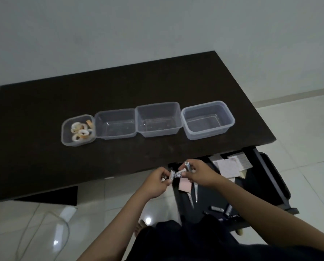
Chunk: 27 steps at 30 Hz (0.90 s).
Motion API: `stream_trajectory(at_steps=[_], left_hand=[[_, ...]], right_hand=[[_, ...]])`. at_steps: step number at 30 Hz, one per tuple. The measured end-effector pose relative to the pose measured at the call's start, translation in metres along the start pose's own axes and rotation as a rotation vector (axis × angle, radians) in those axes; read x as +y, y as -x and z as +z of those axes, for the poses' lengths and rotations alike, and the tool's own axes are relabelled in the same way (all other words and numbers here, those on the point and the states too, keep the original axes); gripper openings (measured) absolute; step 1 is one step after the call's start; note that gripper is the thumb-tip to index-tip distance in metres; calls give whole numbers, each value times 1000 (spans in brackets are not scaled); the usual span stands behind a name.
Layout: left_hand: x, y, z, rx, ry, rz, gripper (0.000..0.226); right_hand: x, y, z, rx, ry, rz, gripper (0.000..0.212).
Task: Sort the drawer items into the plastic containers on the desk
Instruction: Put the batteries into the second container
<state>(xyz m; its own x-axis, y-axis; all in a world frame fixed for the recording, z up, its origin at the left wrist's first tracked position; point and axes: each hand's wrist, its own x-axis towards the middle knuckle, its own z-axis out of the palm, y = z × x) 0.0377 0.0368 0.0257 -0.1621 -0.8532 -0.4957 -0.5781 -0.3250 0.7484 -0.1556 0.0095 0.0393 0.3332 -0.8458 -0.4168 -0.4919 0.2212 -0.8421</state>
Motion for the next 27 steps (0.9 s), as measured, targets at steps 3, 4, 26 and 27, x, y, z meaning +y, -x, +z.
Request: stream_trajectory(at_steps=[3, 4, 26, 27], left_hand=[[-17, 12, -57, 55, 0, -5, 19], [-21, 15, -76, 70, 7, -8, 17], [5, -101, -260, 364, 68, -124, 24], [3, -104, -259, 368, 66, -131, 24]], right_hand=[[-46, -19, 33, -6, -27, -66, 8], [-62, -26, 42, -7, -27, -88, 7], [-214, -186, 97, 271, 152, -23, 11], [-213, -190, 98, 278, 158, -16, 11]])
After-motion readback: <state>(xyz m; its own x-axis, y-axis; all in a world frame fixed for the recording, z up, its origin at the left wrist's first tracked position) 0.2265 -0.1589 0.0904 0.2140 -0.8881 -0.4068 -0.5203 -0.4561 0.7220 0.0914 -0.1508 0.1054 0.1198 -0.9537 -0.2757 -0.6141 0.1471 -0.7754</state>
